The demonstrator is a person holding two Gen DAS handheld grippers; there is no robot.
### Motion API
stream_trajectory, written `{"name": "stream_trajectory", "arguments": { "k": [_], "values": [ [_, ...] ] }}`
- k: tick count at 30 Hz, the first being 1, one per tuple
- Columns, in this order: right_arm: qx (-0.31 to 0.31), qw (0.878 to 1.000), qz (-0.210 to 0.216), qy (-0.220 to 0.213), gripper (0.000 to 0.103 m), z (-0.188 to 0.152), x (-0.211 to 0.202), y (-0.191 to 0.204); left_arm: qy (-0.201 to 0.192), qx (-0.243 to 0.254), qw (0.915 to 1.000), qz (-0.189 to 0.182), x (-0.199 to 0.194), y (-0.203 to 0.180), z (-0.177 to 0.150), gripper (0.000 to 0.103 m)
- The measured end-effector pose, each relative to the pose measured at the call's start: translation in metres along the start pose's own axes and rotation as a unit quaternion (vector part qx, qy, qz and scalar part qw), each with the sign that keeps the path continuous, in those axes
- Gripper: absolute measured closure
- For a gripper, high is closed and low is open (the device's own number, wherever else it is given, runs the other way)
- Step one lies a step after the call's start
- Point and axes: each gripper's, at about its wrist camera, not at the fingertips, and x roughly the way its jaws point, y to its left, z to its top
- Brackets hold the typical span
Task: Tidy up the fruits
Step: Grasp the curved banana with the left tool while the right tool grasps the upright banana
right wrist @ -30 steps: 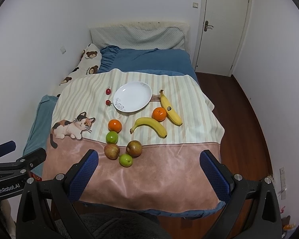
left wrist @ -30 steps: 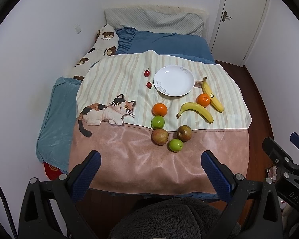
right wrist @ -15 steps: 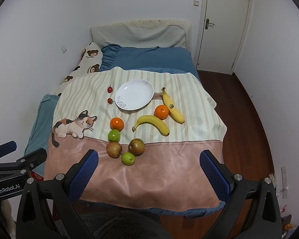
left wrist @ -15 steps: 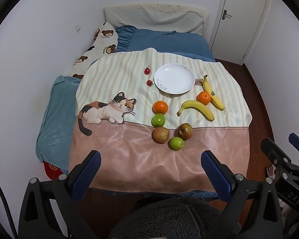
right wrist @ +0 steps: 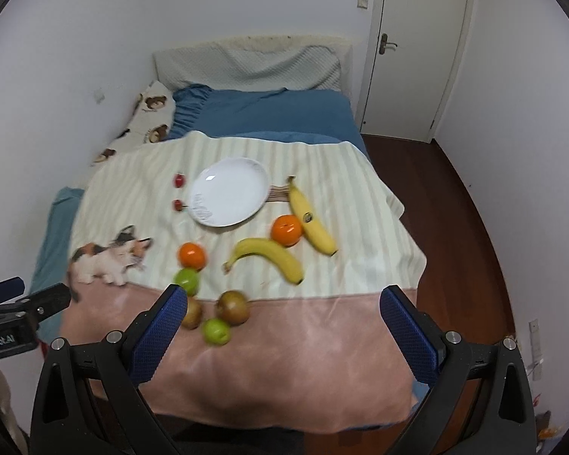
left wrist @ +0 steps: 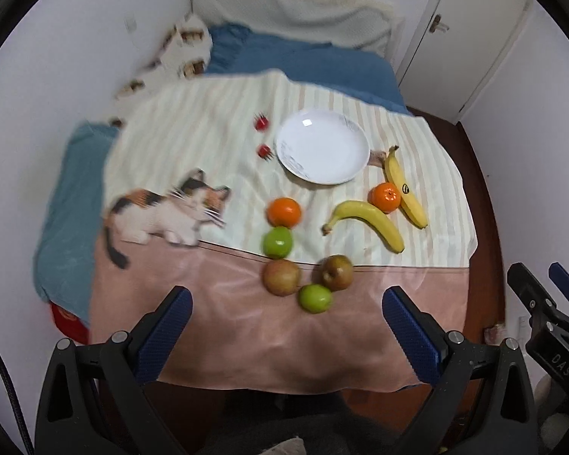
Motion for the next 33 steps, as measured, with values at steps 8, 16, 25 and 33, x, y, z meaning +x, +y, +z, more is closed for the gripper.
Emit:
{"name": "stream_trajectory", "arguments": {
  "k": [8, 16, 25, 33],
  "values": [
    [-0.055, 0.993, 0.047, 0.094, 0.031, 0.058, 0.163, -0.047, 0.164, -0.144, 0.9701, -0.105, 0.16, -0.039, 0.051, 0.001],
    [-0.142, 0.965, 0.083, 0.202, 0.041, 0.076, 0.32, -0.065, 0.258, -0.269, 0.9102, -0.181, 0.299, -0.077, 0.071, 0.006],
    [-0.196, 0.938, 0.118, 0.26, 0.042, 0.059, 0.389, -0.058, 0.23, -0.226, 0.9307, -0.172, 0.331, -0.12, 0.087, 0.044],
    [-0.22, 0.933, 0.082, 0.271, 0.065, 0.042, 0.415, -0.047, 0.221, -0.112, 0.9634, -0.101, 0.306, -0.122, 0.095, 0.066]
  ]
}}
